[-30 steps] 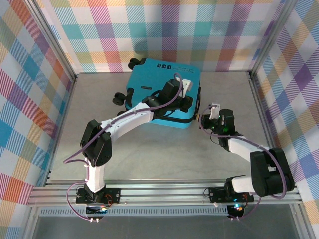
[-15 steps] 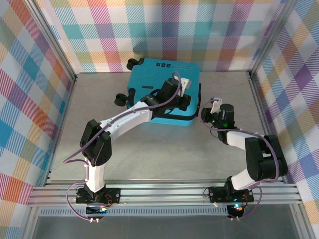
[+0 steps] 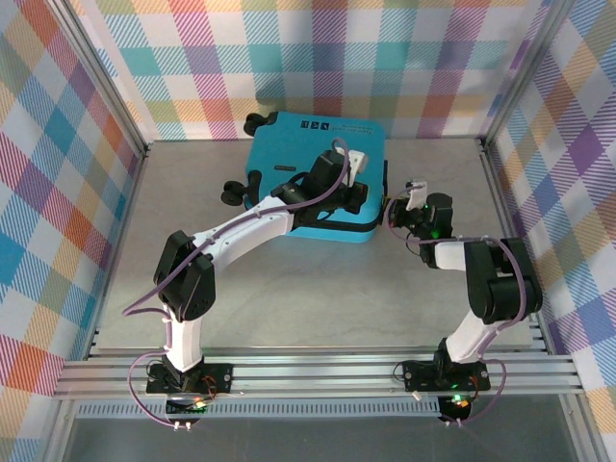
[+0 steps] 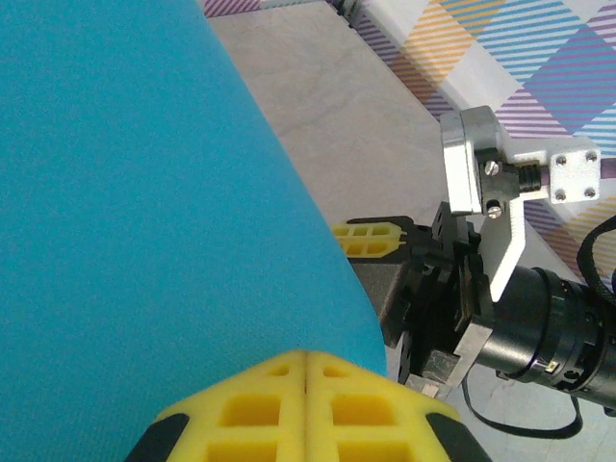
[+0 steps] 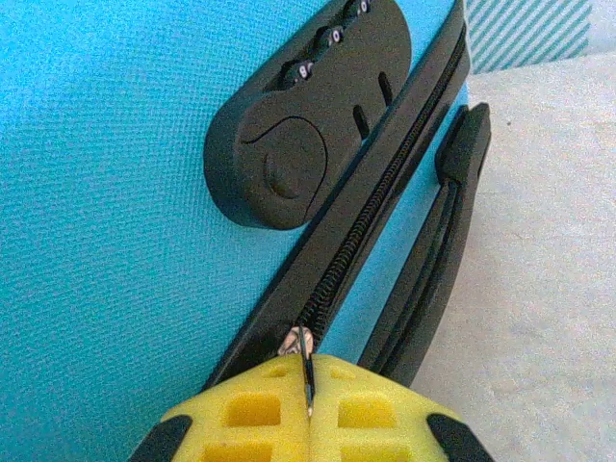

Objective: Pack the luggage

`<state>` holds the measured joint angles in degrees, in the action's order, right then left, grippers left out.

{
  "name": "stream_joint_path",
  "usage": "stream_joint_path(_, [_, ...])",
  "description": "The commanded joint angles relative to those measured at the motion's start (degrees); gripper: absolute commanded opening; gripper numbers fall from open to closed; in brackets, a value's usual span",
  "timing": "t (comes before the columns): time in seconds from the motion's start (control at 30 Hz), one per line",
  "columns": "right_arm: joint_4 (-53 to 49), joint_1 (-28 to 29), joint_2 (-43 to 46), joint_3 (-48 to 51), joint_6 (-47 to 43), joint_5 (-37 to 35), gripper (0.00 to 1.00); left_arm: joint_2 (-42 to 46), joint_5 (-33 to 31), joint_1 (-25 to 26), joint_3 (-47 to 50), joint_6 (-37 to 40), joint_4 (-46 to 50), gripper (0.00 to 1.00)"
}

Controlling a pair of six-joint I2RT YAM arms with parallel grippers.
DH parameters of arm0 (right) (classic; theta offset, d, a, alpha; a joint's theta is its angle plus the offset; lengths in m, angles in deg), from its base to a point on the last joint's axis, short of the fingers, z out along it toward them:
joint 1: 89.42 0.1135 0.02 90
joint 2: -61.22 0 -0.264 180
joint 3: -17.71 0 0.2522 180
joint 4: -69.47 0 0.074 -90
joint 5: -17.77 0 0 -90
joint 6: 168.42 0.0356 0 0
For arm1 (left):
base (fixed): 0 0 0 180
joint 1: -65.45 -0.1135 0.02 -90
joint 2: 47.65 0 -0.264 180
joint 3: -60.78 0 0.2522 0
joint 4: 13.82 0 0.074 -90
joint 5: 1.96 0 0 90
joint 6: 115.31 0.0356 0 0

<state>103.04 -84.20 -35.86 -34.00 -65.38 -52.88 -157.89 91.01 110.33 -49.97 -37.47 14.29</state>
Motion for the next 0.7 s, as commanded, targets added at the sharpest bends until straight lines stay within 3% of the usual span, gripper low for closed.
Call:
stream_joint_path(0.0, [13.2, -1.9, -1.2, -4.6, 0.4, -1.5, 0.0, -3.8, -3.0, -2.1, 4.4, 1.1, 16.8, 0.04])
stream_joint_path(0.47, [13.0, -4.7, -7.3, -11.2, 1.9, -3.8, 0.0, -3.4, -2.7, -2.1, 4.9, 1.7, 16.8, 0.03])
stream_joint_path(0.67, [20.2, -3.6, -6.7, -5.2, 5.3, -1.3, 0.0, -2.7, -2.2, -2.1, 4.6, 2.3, 16.4, 0.02])
